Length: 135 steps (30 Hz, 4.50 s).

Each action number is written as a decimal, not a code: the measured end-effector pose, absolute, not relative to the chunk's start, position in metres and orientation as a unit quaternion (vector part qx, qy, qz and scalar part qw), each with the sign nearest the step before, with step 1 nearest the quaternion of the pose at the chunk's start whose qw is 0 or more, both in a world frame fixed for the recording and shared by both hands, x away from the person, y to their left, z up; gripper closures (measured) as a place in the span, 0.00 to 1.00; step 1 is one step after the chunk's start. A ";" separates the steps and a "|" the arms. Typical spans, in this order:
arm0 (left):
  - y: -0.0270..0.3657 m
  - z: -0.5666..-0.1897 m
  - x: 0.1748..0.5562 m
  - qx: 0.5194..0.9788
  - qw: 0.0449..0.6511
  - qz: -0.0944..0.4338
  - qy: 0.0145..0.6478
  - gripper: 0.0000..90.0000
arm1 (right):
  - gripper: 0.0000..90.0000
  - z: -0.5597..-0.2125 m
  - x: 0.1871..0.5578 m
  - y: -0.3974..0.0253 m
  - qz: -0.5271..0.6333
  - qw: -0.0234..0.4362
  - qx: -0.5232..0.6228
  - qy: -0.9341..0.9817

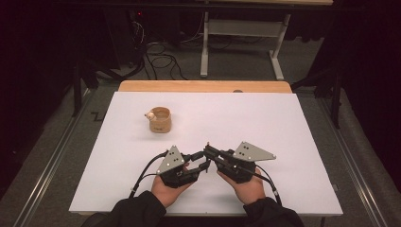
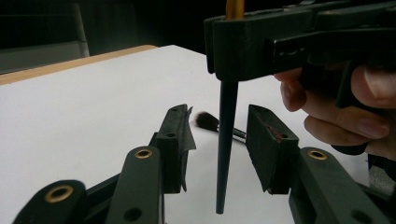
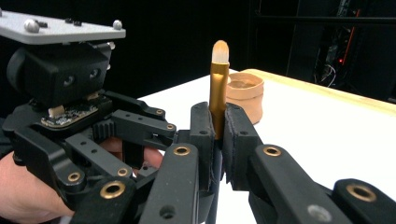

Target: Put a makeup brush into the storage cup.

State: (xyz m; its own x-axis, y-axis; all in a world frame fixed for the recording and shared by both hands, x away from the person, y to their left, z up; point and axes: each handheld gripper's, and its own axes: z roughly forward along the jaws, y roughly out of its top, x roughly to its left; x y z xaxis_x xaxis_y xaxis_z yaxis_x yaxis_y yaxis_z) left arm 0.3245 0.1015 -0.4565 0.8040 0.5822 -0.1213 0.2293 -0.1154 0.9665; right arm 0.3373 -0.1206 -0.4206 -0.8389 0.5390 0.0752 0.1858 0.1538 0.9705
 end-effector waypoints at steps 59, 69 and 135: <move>0.105 -0.456 0.324 0.728 0.613 0.142 0.270 0.92 | 0.84 -0.425 0.337 -0.116 0.600 0.136 0.244 0.749; 0.106 -0.456 0.325 0.728 0.613 0.146 0.271 0.92 | 0.75 -0.421 0.336 -0.118 0.607 0.135 0.243 0.744; 0.176 -0.434 0.350 0.687 0.606 0.224 0.333 0.92 | 0.00 -0.417 0.340 -0.219 0.561 0.254 0.331 0.715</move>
State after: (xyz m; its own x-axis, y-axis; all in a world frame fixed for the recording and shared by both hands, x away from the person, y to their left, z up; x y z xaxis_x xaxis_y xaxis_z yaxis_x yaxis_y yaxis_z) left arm 0.3500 0.1757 -0.4340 0.6780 0.7289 -0.0948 0.1851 -0.0445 0.9817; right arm 0.3398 -0.2195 -0.4165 -0.6521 0.7581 0.0079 0.1874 0.1511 0.9706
